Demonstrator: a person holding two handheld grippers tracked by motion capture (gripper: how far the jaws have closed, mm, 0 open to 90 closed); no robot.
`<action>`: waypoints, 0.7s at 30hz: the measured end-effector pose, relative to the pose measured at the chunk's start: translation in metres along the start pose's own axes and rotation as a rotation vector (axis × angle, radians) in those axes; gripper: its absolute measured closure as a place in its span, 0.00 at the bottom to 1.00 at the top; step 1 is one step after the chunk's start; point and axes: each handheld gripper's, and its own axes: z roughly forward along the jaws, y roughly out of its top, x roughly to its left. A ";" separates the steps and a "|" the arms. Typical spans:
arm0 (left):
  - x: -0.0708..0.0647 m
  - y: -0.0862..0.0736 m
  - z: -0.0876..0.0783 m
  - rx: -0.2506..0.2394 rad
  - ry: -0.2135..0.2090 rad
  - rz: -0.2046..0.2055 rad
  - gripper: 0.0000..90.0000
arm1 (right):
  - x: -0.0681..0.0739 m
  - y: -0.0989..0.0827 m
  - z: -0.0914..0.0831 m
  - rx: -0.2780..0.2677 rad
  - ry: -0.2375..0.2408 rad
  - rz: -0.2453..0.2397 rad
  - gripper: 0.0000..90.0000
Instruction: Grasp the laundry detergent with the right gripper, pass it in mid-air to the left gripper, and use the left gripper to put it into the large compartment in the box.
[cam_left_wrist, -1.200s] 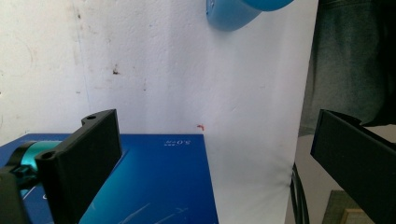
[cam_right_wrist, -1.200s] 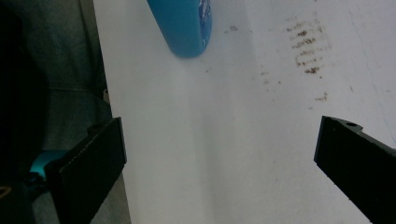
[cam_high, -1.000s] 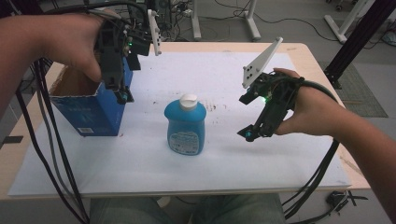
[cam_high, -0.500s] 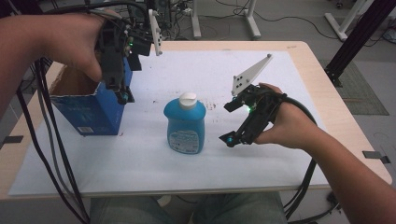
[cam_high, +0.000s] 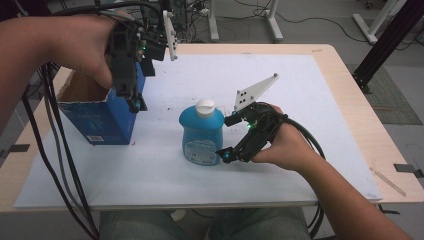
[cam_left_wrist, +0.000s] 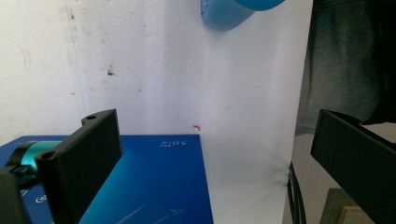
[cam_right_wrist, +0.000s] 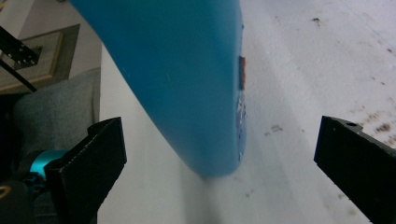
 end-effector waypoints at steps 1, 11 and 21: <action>0.000 0.000 0.000 0.000 -0.001 0.001 0.02 | 0.000 0.000 0.002 -0.005 0.004 0.000 0.01; 0.002 -0.002 0.001 -0.002 -0.003 -0.003 0.02 | 0.002 -0.003 0.023 -0.065 0.015 0.014 0.01; 0.003 -0.001 0.003 -0.001 -0.003 -0.003 0.02 | 0.003 -0.004 0.034 -0.136 0.003 0.023 0.02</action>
